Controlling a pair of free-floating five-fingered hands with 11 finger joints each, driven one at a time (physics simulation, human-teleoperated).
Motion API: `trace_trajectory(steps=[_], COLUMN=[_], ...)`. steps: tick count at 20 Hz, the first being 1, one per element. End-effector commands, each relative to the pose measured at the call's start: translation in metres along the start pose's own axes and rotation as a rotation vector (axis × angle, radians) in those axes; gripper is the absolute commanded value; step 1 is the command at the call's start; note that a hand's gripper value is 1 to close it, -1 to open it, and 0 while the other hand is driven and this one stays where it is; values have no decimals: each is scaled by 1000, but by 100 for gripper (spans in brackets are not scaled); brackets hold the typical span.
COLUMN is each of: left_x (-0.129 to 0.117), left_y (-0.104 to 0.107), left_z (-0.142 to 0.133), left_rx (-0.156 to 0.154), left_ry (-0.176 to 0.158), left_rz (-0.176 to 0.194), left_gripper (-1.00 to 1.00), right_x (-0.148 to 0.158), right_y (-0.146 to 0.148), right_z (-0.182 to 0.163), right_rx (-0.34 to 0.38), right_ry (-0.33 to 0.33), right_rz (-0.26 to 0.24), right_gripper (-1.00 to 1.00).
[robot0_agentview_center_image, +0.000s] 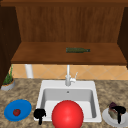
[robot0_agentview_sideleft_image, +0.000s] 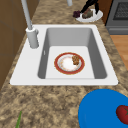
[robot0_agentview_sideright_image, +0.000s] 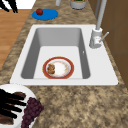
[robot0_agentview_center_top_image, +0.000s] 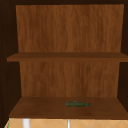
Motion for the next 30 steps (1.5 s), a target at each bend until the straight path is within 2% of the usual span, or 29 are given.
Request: trace_trajectory(steps=[1, 4, 6, 8, 11, 12, 14, 15, 17, 30], left_x=[0, 0, 0, 0, 0, 0, 0, 0, 0, 0], left_y=[0, 0, 0, 0, 0, 0, 0, 0, 0, 0], left_z=[0, 0, 0, 0, 0, 0, 0, 0, 0, 0], left_rx=[0, 0, 0, 0, 0, 0, 0, 0, 0, 0], left_ry=[0, 0, 0, 0, 0, 0, 0, 0, 0, 0], left_rz=[0, 0, 0, 0, 0, 0, 0, 0, 0, 0], left_gripper=[0, 0, 0, 0, 0, 0, 0, 0, 0, 0], right_x=[-6, -7, -11, -10, -11, -12, -9, -5, 5, 71], right_y=[24, 26, 28, 32, 32, 27, 20, 13, 4, -41], right_z=[-10, -5, -3, -6, -10, -1, -4, -3, 1, 8], right_rx=[46, -109, -178, -193, -220, -270, -283, -243, -212, -2], right_ry=[-3, -11, -26, -27, -39, -51, -62, -65, -71, -94], right_rz=[-15, -29, -50, -49, -111, -123, -136, -167, -181, -162], right_gripper=[100, 100, 100, 100, 100, 100, 100, 100, 100, 100])
